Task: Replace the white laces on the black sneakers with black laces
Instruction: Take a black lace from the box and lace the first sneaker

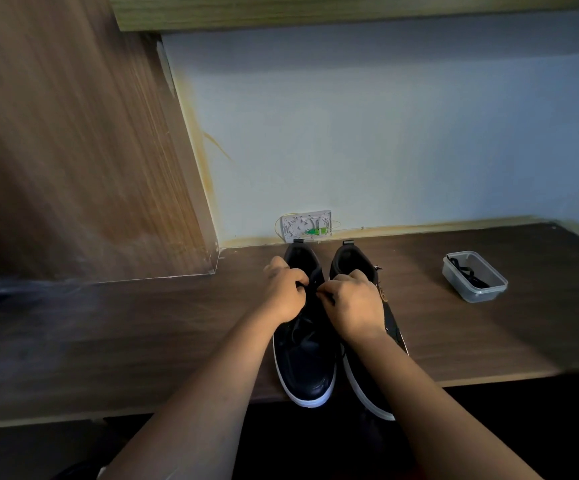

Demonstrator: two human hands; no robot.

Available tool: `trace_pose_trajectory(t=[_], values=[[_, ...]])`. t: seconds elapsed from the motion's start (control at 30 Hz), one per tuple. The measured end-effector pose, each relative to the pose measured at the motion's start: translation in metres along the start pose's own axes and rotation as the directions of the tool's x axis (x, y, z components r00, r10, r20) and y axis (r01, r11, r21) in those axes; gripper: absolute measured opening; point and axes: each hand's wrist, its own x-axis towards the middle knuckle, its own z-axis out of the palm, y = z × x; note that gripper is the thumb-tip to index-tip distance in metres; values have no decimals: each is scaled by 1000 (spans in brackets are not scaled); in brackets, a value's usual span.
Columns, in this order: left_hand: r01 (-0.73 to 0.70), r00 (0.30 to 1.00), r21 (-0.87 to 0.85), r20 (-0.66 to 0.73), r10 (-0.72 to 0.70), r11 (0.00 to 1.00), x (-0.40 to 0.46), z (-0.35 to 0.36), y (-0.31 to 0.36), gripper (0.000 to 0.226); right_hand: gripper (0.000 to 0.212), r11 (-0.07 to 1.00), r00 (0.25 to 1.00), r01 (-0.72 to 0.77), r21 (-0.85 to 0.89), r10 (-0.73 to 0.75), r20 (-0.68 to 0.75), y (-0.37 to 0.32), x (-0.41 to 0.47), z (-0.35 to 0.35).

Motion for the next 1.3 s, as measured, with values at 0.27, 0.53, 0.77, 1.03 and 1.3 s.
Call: trace_pose_trajectory(t=[0.27,0.53,0.77,1.03,1.3], values=[[32,999,-32,44,-30,999,7,6,-8,19,21,994,988,-105,8,103,114,-6,5,1],[-93,994,67,64,89,993,8,2,-11,6,67,1000,952,9,27,-16,307,1,13,-10],[125,847,-283,-469,-251,951,18,-47,-30,18,43,972,951,-105,213,35,308,15,21,-16],[42,999,230,12,-46,972,2,-39,-19,37,65,909,942,-186,372,57,332,17,23,-21],[-238,971,323,51,234,916,2,-4,-4,15,64,909,948,-134,396,1,318,26,24,-17]])
